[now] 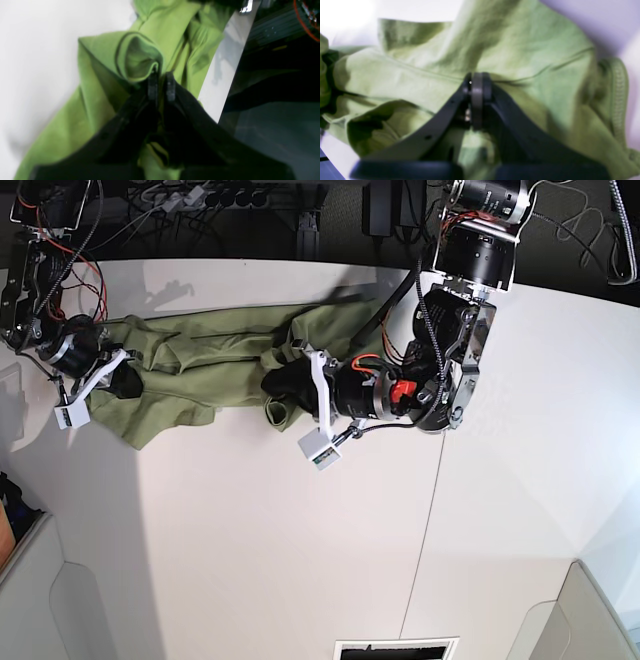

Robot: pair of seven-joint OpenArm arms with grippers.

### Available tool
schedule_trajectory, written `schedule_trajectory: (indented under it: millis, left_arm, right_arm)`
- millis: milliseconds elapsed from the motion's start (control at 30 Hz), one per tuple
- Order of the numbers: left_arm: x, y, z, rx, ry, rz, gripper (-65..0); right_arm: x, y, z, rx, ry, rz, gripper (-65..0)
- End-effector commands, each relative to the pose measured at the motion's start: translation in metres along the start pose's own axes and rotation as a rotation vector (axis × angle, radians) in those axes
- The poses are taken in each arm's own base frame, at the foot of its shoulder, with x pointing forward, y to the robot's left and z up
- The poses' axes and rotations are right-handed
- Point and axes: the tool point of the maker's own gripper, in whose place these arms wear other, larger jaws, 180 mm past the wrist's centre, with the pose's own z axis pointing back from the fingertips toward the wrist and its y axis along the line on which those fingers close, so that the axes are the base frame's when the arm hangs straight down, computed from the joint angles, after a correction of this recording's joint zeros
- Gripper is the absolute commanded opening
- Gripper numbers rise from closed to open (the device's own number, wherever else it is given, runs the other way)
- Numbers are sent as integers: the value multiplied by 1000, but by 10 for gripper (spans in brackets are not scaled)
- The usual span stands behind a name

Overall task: Layout the t-shirt on the table in an organized manner, then fold the t-shirt properly
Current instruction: 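Fold the shirt end with the left gripper toward the right gripper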

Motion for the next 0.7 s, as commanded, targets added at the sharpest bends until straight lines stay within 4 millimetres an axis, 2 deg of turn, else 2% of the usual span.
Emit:
schedule_trajectory:
  millis: [0,33,133,167,200,233,300,367,533,667]
  left_arm:
    - [21,-11,-1,-40,-62,-24,-650]
    - [23,-16,-4,-55,-70,-22,-642]
    - [25,-27,-11,-85,-66,-30,-404]
    - [25,-30,-13,-95,-66,-32,-353]
    - [26,-34,-14,-106,-69,-32,-333]
    - [28,-38,-15,-126,-78,-28,-334]
    - [37,-48,-12,-181,-123,-6,-334]
    - [45,-52,-9,-209,-155,3,-334]
    - [55,-49,4,-226,-173,12,-334]
    - [48,-33,16,-191,-169,34,-334]
  right_arm:
    - [12,-4,4,-14,-24,14,-650]
    - [13,-4,4,-14,-25,14,-650]
    - [12,-4,4,-14,-24,14,-650]
    - [12,-4,4,-14,-24,14,-650]
    - [12,-4,4,-14,-24,14,-650]
    - [13,-4,4,-14,-24,14,-643]
    - [13,-4,4,-11,-26,12,-566]
    - [15,0,5,8,-34,1,-523]
    - [37,15,14,36,-76,51,-497]
    - [62,28,30,29,-119,141,-480]
